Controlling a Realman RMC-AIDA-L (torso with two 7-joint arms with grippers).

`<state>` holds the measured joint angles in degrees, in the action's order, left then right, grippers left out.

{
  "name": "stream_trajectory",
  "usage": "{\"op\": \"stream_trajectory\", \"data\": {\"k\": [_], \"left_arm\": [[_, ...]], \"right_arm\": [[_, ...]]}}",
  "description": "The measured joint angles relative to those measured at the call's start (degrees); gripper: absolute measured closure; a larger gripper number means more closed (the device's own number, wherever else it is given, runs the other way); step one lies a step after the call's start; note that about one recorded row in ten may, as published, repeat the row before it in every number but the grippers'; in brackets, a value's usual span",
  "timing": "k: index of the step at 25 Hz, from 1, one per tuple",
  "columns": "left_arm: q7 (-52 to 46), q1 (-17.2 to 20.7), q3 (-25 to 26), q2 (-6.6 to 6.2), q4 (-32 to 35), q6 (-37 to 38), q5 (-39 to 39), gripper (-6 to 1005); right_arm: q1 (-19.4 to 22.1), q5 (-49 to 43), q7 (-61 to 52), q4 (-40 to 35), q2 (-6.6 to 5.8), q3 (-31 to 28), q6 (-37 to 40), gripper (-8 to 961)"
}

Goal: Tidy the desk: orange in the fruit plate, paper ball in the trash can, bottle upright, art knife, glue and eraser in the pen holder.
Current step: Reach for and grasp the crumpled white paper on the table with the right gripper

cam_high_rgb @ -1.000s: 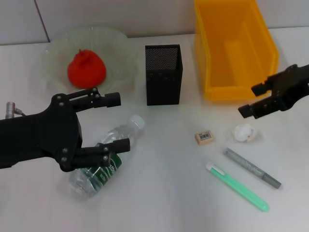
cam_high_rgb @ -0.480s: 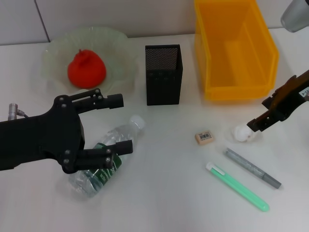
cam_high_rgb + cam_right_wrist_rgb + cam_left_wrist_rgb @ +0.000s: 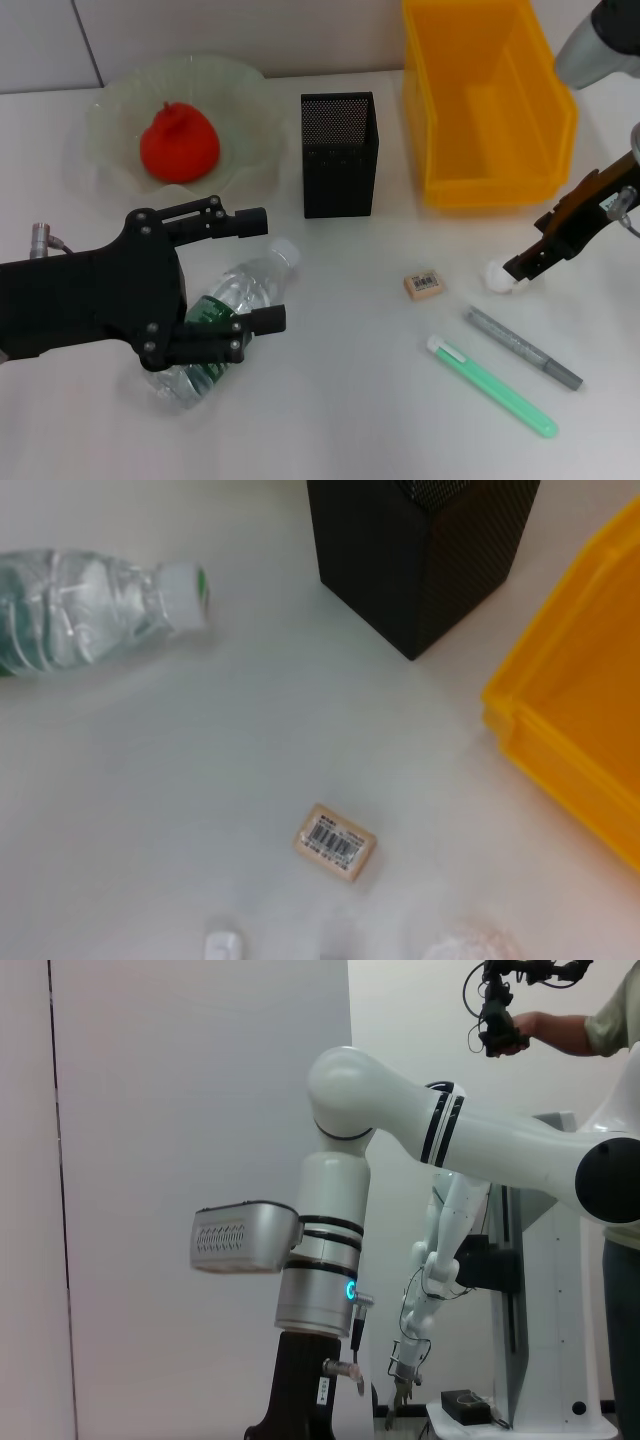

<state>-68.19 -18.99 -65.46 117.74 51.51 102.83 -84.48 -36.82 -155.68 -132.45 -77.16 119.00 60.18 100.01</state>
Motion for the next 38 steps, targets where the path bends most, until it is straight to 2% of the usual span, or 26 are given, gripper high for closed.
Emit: {"op": "stream_trajectory", "data": {"k": [9, 19, 30, 38], "left_arm": [[0.0, 0.07, 0.0, 0.12, 0.0, 0.0, -0.07, 202], [-0.01, 0.09, -0.01, 0.21, 0.0, 0.0, -0.16, 205], [-0.01, 0.09, -0.01, 0.22, 0.0, 0.43, -0.16, 207], [0.02, 0.09, -0.01, 0.21, 0.06, 0.45, -0.15, 209]], "right_arm": [[-0.65, -1.08, -0.17, 5.0, 0.05, 1.67, -4.92, 187], [-2.27, -1.21, -0.03, 9.72, 0.09, 1.69, -6.96, 187], [-2.61, -1.89, -0.04, 11.99, 0.09, 2.02, -8.79, 187], [-2.89, -2.88, -0.49, 13.68, 0.1, 3.01, -10.02, 221]]}}
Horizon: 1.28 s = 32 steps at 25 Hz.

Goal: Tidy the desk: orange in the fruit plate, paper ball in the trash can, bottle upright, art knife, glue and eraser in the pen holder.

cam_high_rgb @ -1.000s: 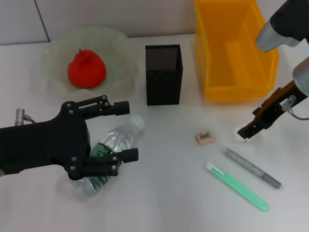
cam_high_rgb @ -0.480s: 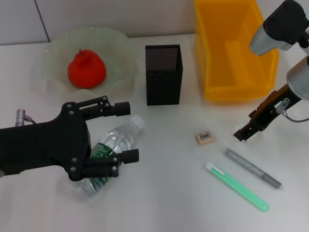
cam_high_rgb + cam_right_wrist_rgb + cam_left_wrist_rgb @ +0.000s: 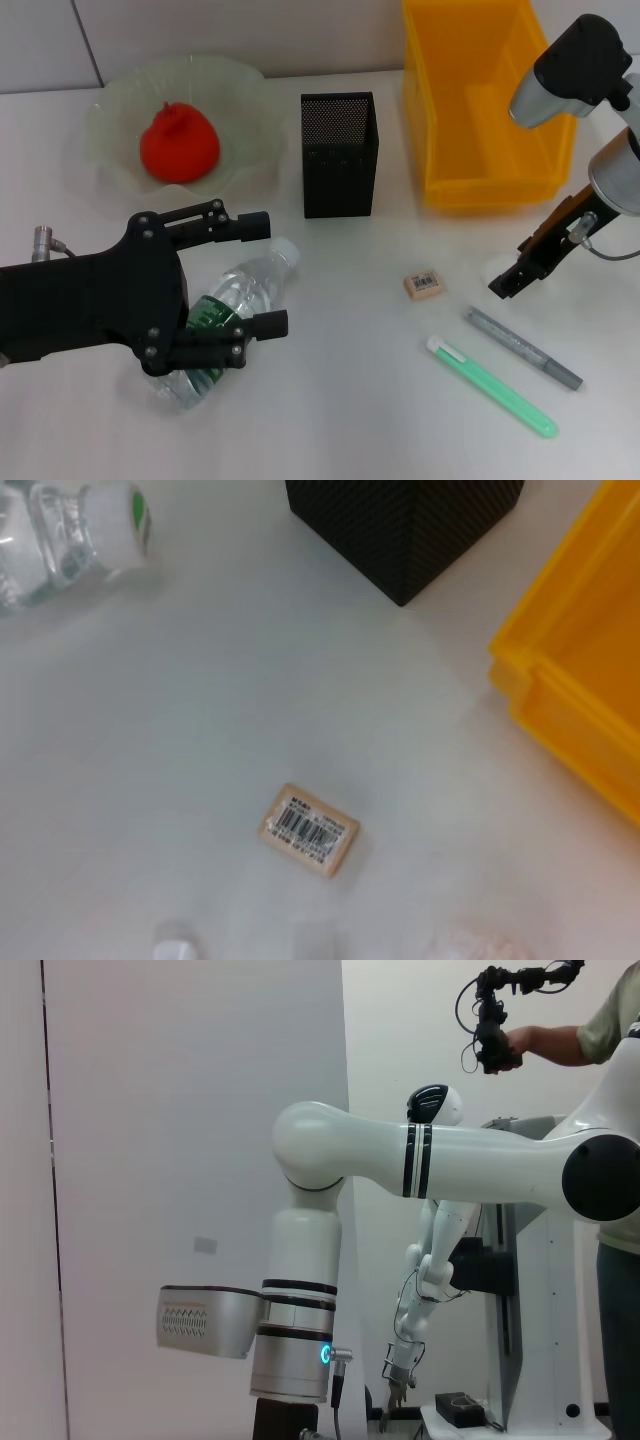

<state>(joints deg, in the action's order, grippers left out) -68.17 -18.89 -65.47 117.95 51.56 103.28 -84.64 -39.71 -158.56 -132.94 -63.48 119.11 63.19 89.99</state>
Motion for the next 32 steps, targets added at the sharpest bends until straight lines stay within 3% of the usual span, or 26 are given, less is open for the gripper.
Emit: {"op": "stream_trajectory", "data": {"k": [8, 14, 16, 32], "left_arm": [[0.43, 0.0, 0.0, 0.0, -0.05, 0.18, 0.0, 211], [0.48, 0.05, 0.02, 0.0, -0.06, 0.66, 0.0, 212], [0.5, 0.11, 0.02, 0.0, -0.06, 0.67, 0.0, 213], [0.59, 0.44, 0.15, -0.01, -0.04, 0.88, 0.0, 217]], "right_arm": [[0.28, 0.0, -0.02, 0.37, 0.05, 1.53, -0.72, 255], [0.39, 0.0, 0.02, 0.37, 0.07, 1.67, -0.97, 477], [0.49, 0.0, -0.11, 0.37, 0.07, 1.68, -1.19, 648], [2.33, 2.65, -0.03, -3.54, 0.38, 2.4, 0.25, 687]]}}
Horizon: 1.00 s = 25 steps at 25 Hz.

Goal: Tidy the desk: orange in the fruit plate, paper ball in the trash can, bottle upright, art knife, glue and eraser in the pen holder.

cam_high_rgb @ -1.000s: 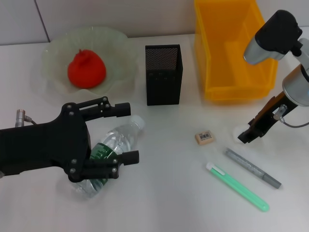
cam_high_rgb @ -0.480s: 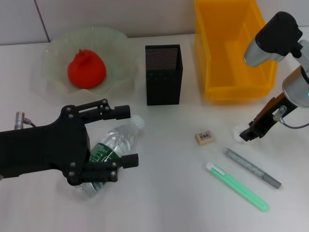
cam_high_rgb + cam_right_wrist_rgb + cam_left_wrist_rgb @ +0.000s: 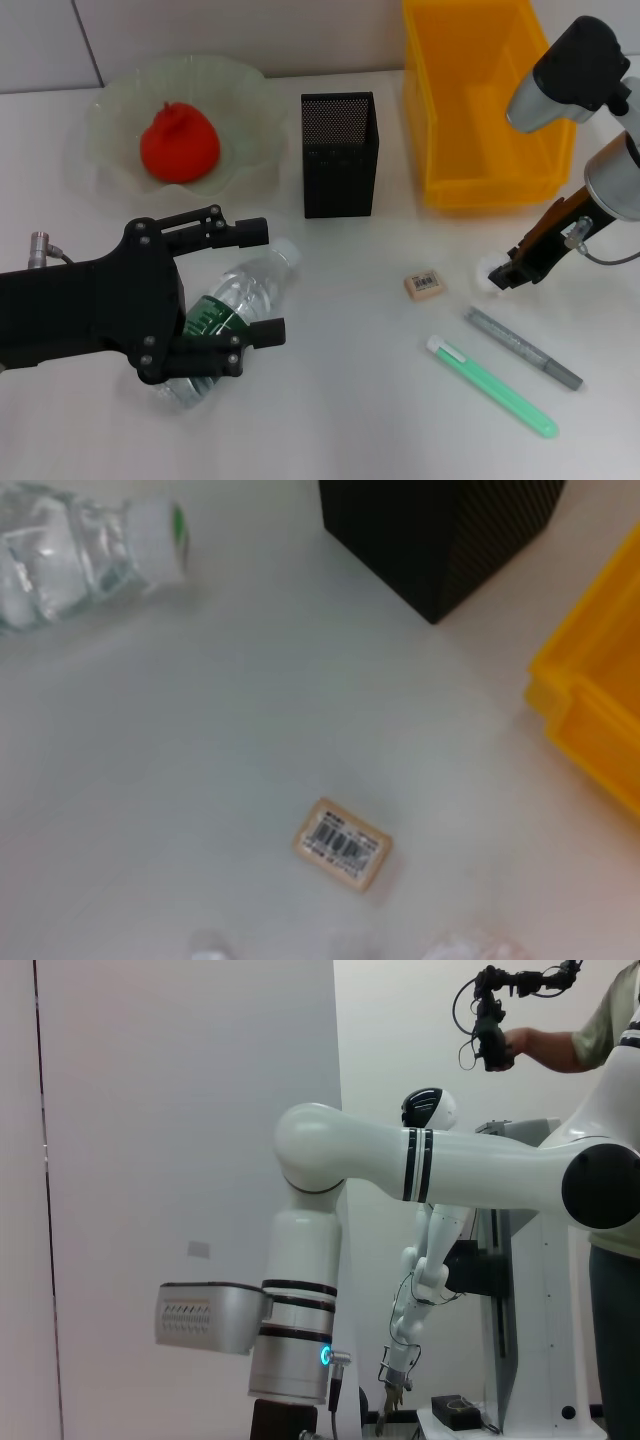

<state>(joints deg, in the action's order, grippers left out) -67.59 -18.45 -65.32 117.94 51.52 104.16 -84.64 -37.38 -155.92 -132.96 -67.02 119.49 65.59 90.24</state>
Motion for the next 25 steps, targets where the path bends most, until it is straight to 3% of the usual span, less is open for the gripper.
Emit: {"op": "stream_trajectory", "data": {"k": [7, 16, 25], "left_arm": [[0.65, 0.0, -0.13, 0.05, 0.06, 0.0, 0.02, 218], [0.79, -0.33, -0.16, 0.09, -0.01, -0.01, 0.08, 220], [0.79, -0.45, -0.18, 0.23, -0.02, 0.07, 0.09, 223]], "right_arm": [[4.84, 2.98, -1.63, -10.17, 0.0, 4.08, 1.79, 692], [9.68, 7.22, -1.89, -21.71, 0.12, 4.26, 2.45, 695], [14.23, 14.98, 3.23, -25.1, 0.1, 3.55, -6.18, 696]]}}
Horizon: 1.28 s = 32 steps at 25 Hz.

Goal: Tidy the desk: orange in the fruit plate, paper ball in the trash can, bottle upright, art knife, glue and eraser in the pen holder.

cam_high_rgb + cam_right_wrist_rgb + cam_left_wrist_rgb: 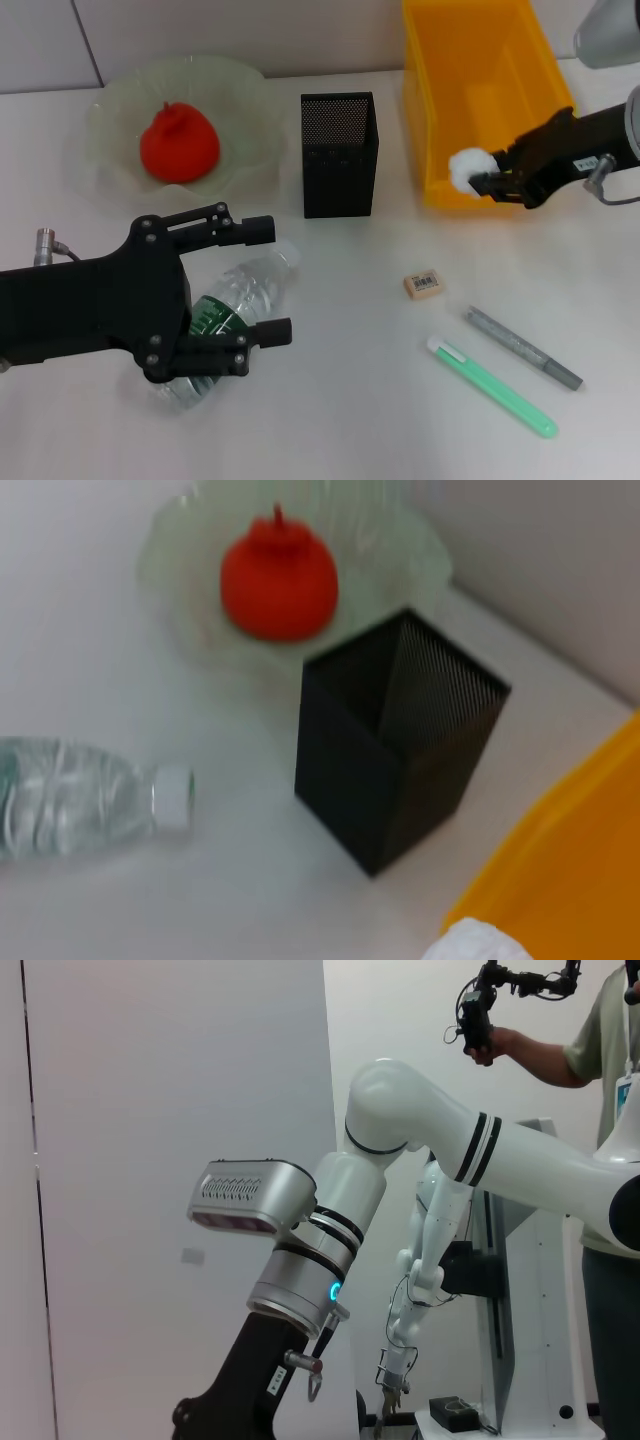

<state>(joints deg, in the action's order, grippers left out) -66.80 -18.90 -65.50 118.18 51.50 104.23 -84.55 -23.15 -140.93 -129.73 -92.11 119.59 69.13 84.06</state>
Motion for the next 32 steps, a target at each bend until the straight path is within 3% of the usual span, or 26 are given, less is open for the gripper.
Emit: {"op": "stream_trajectory", "data": {"k": [5, 14, 21, 32], "left_arm": [[0.0, 0.0, -0.39, 0.1, 0.0, 0.09, -0.01, 224], [0.0, 0.2, -0.77, 0.13, -0.08, 0.08, -0.06, 226], [0.0, 0.09, -0.77, 0.12, -0.53, -0.06, -0.1, 227], [0.58, -0.15, -0.77, 0.12, -1.52, -0.2, -0.1, 230]], "right_arm": [[2.3, 6.46, 5.11, 0.39, 0.01, -1.31, -5.1, 696], [3.4, 19.56, 15.93, 6.34, -0.25, -9.23, -11.01, 697], [1.53, 20.83, 20.44, 13.6, -0.4, -13.42, -16.97, 697], [-4.45, 23.08, 29.46, 27.06, -0.67, -23.44, -19.16, 698]]}}
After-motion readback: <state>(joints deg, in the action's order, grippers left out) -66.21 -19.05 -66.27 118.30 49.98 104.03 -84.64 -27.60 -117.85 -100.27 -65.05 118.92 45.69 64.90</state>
